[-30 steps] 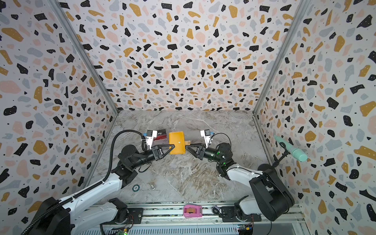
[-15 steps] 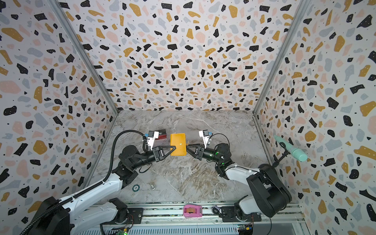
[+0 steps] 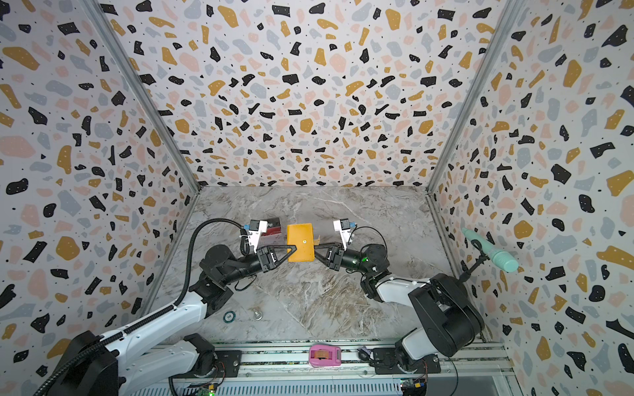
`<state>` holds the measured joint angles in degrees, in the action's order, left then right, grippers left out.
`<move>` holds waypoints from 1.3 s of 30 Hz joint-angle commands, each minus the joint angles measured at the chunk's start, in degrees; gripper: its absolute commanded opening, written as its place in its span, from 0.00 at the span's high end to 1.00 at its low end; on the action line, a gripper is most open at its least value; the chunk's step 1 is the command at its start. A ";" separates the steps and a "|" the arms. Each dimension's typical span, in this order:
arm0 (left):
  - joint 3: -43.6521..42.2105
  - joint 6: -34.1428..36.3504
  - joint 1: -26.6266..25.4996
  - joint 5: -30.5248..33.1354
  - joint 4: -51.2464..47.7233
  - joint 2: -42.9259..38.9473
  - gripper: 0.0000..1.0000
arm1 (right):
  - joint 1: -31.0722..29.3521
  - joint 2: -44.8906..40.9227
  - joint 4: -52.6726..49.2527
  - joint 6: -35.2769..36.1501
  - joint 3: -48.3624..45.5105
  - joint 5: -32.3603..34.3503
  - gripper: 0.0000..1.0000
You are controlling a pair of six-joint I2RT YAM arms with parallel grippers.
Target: Take the credit cards out of the card holder
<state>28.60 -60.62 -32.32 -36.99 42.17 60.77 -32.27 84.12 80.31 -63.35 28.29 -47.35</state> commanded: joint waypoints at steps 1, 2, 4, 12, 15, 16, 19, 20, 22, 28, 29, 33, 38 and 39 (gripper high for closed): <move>0.21 1.47 -0.38 -0.42 2.32 0.11 1.00 | -0.07 -0.82 3.84 -0.87 -0.08 -0.64 0.90; 0.46 2.15 -0.38 -0.21 1.14 0.05 1.00 | 0.03 -0.94 3.83 -0.94 -0.21 -0.64 0.91; 0.79 3.57 -0.38 0.37 -1.18 -0.08 1.00 | 0.27 -1.23 3.84 -0.85 -0.50 -0.51 0.93; 3.52 12.21 -0.72 5.33 -13.37 -1.87 0.61 | 0.94 -2.71 0.04 1.01 -1.56 0.81 0.97; 6.36 18.29 -1.63 11.35 -24.21 -2.82 0.54 | 1.02 -3.97 -4.77 3.41 -1.52 1.85 0.99; 7.28 20.08 -2.02 13.27 -27.06 -3.07 0.53 | 1.00 -4.43 -7.57 4.43 -1.41 2.28 1.00; 8.69 22.76 -3.29 18.04 -33.13 -3.38 0.45 | 1.06 -5.97 -15.48 8.06 -0.48 4.03 1.00; 8.91 23.29 -3.69 18.71 -33.81 -3.31 0.43 | 0.97 -6.48 -18.49 9.62 0.01 4.80 1.00; 9.12 24.08 -4.69 20.15 -34.82 -3.10 0.41 | 0.59 -7.87 -25.07 12.97 1.07 7.09 1.00; 10.05 25.24 -7.86 23.07 -34.88 -1.66 0.38 | 0.21 -9.88 -32.84 17.50 2.41 9.57 1.00; 10.37 25.32 -8.22 23.47 -34.88 -1.31 0.38 | 0.15 -9.93 -33.88 17.91 2.59 9.87 1.00; 11.68 25.55 -9.60 24.75 -35.86 1.25 0.34 | -0.86 -10.37 -38.74 20.71 3.73 12.36 1.00; 13.27 26.07 -11.70 26.50 -36.26 3.62 0.33 | -1.81 -10.54 -45.16 23.54 5.64 15.46 1.00; 13.48 26.07 -11.98 27.31 -36.50 3.94 0.33 | -1.99 -10.54 -46.31 24.01 6.03 16.07 1.00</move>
<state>40.18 -35.77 -43.44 -11.88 5.26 64.25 -33.71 75.61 37.87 -42.76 31.18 -33.76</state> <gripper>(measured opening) 0.667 0.072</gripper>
